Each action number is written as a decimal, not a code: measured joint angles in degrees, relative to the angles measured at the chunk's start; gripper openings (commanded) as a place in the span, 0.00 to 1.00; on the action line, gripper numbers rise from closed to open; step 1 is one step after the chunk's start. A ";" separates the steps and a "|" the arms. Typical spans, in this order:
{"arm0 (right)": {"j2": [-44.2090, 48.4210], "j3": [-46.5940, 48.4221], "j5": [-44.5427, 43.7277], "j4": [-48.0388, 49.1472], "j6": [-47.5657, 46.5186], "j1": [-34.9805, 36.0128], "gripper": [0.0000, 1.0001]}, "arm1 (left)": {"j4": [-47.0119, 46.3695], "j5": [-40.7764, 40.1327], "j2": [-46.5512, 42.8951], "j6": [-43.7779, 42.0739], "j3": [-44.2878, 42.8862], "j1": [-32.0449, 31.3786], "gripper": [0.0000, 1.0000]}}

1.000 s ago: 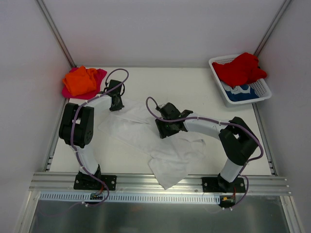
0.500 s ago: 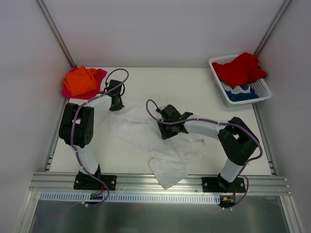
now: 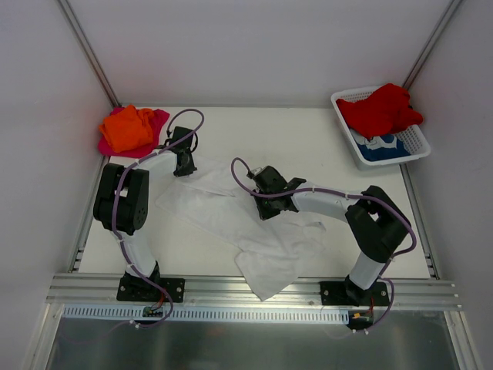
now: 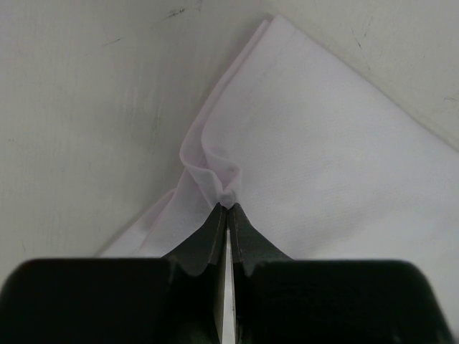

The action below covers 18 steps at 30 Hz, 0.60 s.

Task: Fold and stack the t-shirts
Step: Flatten out the tshirt

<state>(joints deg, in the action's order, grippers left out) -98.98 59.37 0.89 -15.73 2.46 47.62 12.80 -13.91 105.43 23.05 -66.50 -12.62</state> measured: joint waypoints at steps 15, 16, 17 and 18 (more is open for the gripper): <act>6.67 3.21 -0.87 -3.45 -2.12 -2.62 0.00 | 0.57 0.04 -2.14 -0.13 -0.72 0.00 0.00; 7.65 4.13 -1.14 -3.96 -2.58 -3.34 0.00 | 0.57 0.04 -2.54 -0.13 -1.03 0.00 0.00; 8.48 5.16 -1.40 -4.52 -2.99 -4.02 0.00 | 0.59 0.04 -3.04 -0.13 -1.53 0.00 0.00; 9.44 6.32 -1.70 -4.87 -3.54 -4.87 0.00 | 0.59 0.04 -3.52 -0.15 -1.97 0.00 0.00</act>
<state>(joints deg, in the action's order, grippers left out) -89.54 65.69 -0.82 -20.60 -1.08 42.74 13.39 -13.87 101.91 22.90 -68.47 -12.62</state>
